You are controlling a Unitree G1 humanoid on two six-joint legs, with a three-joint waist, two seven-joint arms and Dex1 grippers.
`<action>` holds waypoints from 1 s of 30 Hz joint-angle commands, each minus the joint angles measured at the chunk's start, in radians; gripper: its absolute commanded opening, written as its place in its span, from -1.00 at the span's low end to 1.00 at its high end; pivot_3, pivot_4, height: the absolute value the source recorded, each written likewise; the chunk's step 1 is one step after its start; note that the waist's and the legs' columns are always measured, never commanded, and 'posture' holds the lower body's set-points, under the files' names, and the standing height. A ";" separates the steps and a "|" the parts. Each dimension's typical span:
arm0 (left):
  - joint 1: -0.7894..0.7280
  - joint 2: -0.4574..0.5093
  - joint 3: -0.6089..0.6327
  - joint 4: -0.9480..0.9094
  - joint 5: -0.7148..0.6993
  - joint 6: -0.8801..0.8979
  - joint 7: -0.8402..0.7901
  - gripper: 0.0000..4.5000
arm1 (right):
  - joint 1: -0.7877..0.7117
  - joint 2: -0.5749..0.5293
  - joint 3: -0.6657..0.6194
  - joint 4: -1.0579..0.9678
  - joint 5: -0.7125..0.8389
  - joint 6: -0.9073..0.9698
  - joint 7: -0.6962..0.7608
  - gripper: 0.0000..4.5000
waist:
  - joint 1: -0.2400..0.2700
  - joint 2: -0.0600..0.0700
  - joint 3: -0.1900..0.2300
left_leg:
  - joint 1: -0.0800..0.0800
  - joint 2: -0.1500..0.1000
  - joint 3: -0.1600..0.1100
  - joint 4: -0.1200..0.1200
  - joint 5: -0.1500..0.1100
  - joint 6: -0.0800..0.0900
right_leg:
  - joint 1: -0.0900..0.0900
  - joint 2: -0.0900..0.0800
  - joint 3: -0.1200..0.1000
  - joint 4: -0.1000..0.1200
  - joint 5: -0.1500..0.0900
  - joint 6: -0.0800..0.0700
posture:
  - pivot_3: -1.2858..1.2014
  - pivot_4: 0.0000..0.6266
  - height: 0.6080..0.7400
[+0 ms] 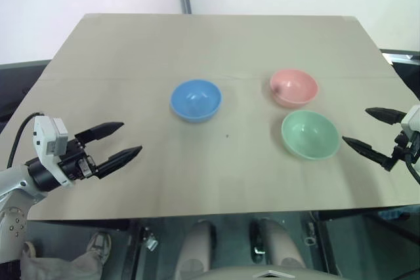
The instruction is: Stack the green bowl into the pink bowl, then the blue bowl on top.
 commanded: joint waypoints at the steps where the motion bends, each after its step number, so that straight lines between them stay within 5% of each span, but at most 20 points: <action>1: -0.014 0.004 0.003 -0.020 -0.009 0.001 -0.004 0.97 | -0.018 -0.021 -0.032 -0.026 0.023 0.006 -0.005 1.00 | 0.000 0.000 0.000 | 0.000 0.000 0.000 0.000 0.000 0.000 | 0.000 0.000 0.000 0.000 0.000 0.000 | 0.03 -0.52 1.00; 11: -0.049 -0.022 -0.040 -0.053 -0.007 0.014 0.033 0.97 | -0.137 -0.017 0.112 -0.013 -0.009 0.022 -0.068 1.00 | -0.003 0.000 0.000 | 0.000 0.000 0.000 0.000 0.000 0.000 | 0.000 0.000 0.000 0.000 0.000 0.000 | 0.03 -0.52 1.00; 16: -0.079 -0.044 -0.084 -0.120 -0.016 0.037 0.085 0.97 | -0.368 0.023 0.362 0.052 -0.197 0.091 -0.260 1.00 | -0.004 0.000 0.000 | 0.001 0.000 0.001 0.000 0.000 0.000 | 0.000 0.001 0.001 0.001 0.000 0.000 | 0.03 -0.52 1.00; 22: -0.103 -0.070 -0.113 -0.175 -0.035 0.046 0.112 0.97 | -0.688 0.146 0.602 0.259 -0.234 0.256 -0.251 1.00 | -0.008 0.000 0.000 | -0.001 -0.002 0.002 0.000 0.000 0.000 | -0.003 0.002 0.003 0.002 0.001 -0.001 | 0.03 -0.52 1.00; 30: -0.034 -0.109 -0.107 -0.249 -0.031 0.038 0.142 0.97 | -0.934 0.295 0.753 0.593 -0.312 0.297 -0.240 1.00 | -0.003 0.000 0.000 | -0.003 -0.002 0.002 -0.001 0.000 0.000 | -0.004 0.001 0.003 0.000 0.005 -0.001 | 0.03 -0.52 1.00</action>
